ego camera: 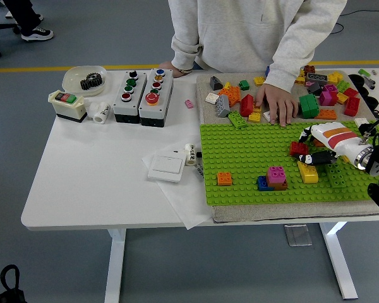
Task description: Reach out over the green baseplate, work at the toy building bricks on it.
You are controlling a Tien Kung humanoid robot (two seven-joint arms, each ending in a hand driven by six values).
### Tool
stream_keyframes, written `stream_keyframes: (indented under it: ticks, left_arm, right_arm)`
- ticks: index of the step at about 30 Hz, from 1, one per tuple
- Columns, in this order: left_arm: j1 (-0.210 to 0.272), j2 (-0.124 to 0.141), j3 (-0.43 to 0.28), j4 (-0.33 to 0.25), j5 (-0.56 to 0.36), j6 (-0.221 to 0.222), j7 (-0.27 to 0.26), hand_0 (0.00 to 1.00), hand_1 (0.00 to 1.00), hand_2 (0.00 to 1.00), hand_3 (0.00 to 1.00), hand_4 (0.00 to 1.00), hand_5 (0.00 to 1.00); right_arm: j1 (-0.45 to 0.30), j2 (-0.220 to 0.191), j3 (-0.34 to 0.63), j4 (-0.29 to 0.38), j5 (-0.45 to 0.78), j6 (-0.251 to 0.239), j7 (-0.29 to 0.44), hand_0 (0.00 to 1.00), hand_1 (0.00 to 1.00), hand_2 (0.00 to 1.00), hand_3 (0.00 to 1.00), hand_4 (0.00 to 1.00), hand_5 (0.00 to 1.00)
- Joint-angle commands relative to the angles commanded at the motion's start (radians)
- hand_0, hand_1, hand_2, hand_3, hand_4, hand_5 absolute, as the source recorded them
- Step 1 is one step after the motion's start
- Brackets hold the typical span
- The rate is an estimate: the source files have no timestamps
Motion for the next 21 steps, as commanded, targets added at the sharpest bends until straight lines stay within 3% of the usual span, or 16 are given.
stream_keyframes:
  ticks: [21]
  left_arm:
    - [0.009,-0.001,-0.001,0.005,-0.005,0.001,-0.003,0.728,0.728,0.702,0.597,0.660,0.606]
  right_arm:
    - [0.000,-0.048,0.091,0.072,-0.053,0.004,0.032,0.650,0.579,0.585,0.532,0.728,0.546]
